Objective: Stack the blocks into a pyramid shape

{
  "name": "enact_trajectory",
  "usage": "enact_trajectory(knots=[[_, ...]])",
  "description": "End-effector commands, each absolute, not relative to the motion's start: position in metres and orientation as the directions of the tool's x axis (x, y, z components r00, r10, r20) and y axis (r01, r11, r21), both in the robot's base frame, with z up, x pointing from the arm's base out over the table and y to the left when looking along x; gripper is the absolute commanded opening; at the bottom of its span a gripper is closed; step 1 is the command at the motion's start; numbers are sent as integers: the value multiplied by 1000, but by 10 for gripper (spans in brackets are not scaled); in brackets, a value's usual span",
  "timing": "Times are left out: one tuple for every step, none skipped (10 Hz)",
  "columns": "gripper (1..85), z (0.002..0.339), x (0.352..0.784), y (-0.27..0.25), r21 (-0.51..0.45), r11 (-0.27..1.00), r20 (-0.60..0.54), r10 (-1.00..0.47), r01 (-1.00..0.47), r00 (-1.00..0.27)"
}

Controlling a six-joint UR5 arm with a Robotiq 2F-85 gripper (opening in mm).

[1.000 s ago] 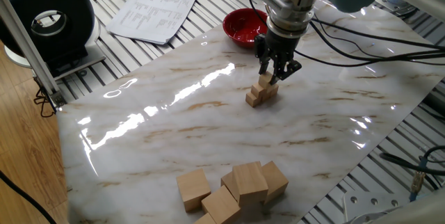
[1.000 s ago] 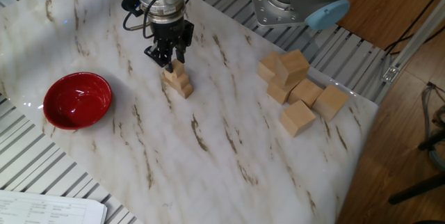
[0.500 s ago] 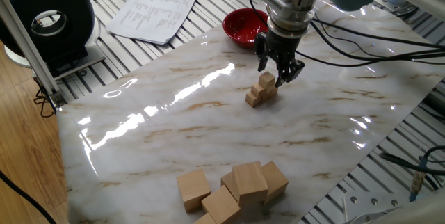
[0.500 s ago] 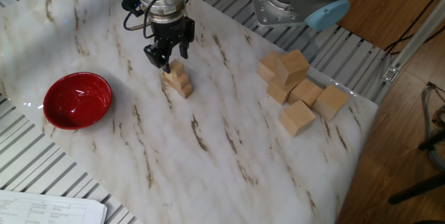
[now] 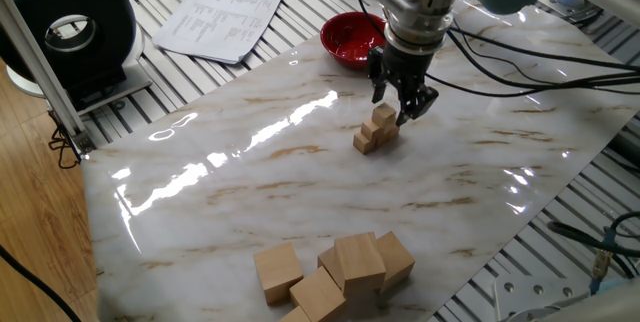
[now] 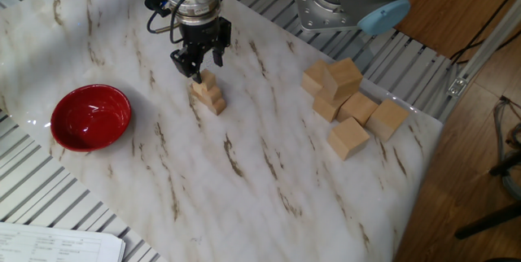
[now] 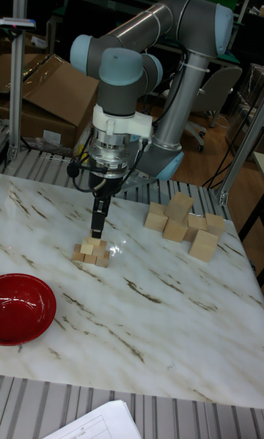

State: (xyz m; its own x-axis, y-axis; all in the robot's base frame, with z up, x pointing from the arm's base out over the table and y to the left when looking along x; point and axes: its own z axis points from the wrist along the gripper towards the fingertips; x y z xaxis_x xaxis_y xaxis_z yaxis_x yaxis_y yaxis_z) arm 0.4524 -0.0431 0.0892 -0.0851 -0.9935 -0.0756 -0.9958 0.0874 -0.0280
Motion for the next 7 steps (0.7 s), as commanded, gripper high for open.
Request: enact_trajectory(knots=[[583, 96, 455, -30, -33, 122, -88, -989, -992, -118], [580, 97, 456, -27, -37, 128, -79, -989, -991, -125], [577, 96, 460, -22, -47, 132, -70, -989, -990, -129], [570, 92, 463, -11, -61, 153, -74, -986, -986, -149], [570, 88, 467, -2, -71, 171, -78, -983, -983, -165], [567, 83, 469, 6, -83, 186, -77, -981, -979, -180], [560, 77, 472, 13, -105, 197, -72, -979, -975, -190]])
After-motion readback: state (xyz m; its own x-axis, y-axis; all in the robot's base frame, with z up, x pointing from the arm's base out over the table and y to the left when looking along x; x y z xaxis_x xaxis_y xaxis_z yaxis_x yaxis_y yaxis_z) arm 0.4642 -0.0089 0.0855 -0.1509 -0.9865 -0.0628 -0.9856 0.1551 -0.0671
